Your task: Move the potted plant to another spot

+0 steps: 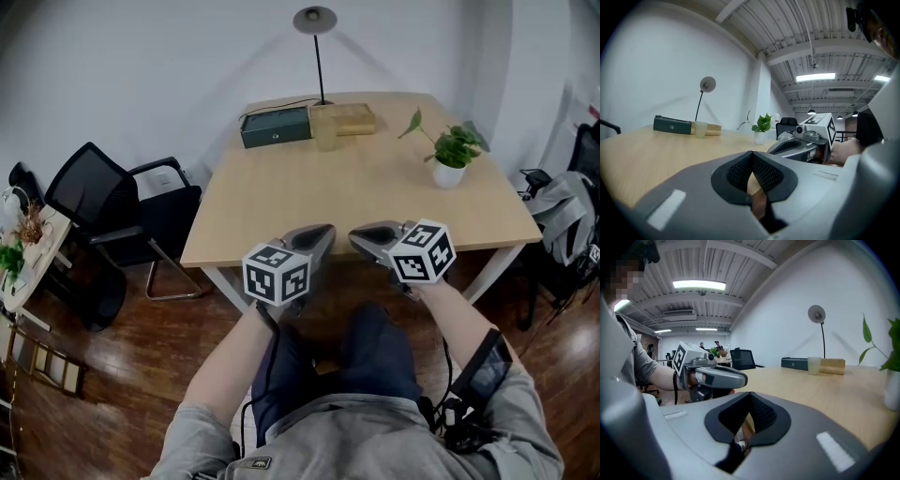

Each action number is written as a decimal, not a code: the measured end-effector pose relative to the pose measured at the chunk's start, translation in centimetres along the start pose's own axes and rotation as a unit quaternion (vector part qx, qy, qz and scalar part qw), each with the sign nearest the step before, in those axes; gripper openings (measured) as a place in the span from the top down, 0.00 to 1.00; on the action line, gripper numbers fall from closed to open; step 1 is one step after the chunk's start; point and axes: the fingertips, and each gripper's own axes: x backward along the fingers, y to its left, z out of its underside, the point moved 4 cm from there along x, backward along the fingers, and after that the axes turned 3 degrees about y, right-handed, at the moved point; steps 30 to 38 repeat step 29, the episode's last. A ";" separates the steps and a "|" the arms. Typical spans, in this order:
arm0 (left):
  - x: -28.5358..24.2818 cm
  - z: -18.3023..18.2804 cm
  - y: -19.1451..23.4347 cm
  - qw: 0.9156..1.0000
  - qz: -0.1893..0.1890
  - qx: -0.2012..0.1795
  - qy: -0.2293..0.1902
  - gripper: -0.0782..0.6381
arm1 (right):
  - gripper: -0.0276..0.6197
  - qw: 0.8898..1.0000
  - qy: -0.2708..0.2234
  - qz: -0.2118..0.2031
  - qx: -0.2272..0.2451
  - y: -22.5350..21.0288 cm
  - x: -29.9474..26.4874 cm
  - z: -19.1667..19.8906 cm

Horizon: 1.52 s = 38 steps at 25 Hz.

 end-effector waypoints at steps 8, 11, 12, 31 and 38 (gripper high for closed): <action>-0.2 0.3 -1.3 1.000 0.007 -0.005 0.003 0.88 | 0.95 1.000 -0.003 0.003 0.005 0.4 0.7 0.1; -0.2 0.2 -1.5 1.000 0.009 -0.005 0.001 0.88 | 0.95 1.000 -0.004 0.003 0.005 0.4 0.8 0.0; -0.2 0.2 -1.6 1.000 0.010 -0.005 0.001 0.88 | 0.95 1.000 -0.004 0.004 0.006 0.3 0.8 0.0; -0.2 0.3 -2.1 1.000 0.021 -0.001 0.000 0.88 | 0.95 1.000 0.003 0.006 0.006 0.2 1.1 -0.1; -0.2 0.3 -2.1 1.000 0.021 -0.001 0.000 0.88 | 0.95 1.000 0.003 0.006 0.006 0.2 1.1 -0.1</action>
